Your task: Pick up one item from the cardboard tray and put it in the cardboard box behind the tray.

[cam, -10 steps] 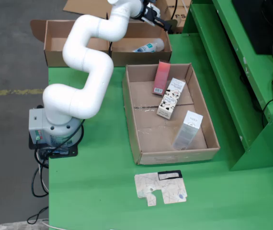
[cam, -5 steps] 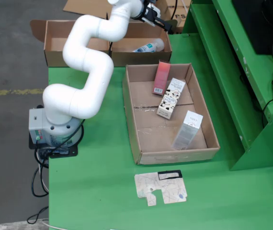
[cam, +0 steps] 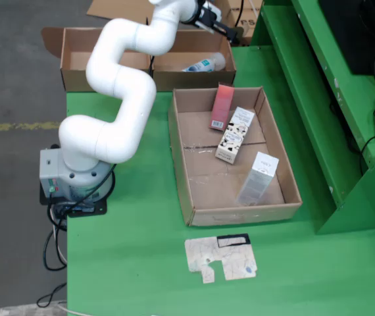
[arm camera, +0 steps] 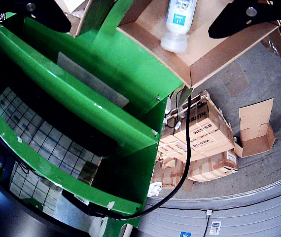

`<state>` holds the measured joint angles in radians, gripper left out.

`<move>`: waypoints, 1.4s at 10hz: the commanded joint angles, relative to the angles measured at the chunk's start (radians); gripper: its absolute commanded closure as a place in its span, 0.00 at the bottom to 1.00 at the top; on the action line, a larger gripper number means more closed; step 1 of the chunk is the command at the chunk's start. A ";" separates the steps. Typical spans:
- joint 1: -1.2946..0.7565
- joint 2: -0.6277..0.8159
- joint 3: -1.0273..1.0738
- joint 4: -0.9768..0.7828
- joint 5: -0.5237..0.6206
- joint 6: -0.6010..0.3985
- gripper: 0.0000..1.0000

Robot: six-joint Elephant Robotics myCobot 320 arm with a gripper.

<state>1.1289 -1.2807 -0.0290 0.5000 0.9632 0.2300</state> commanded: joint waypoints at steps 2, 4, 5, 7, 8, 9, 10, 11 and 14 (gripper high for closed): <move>0.023 0.084 0.029 0.012 -0.010 0.001 0.00; 0.046 0.097 0.029 0.012 -0.010 0.001 0.00; 0.069 0.111 0.029 0.012 -0.010 0.193 0.00; 0.091 0.114 0.029 0.012 -0.010 0.008 0.00; 0.096 0.117 0.029 0.012 -0.010 0.046 0.00; 0.098 0.120 0.029 0.012 -0.010 0.086 0.00; 0.101 0.123 0.029 0.012 -0.010 0.081 0.00; 0.101 0.123 0.029 0.012 -0.010 0.055 0.00; 0.111 0.132 0.029 0.012 -0.010 0.348 0.00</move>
<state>1.2271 -1.2147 -0.0260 0.5000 0.9632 0.3297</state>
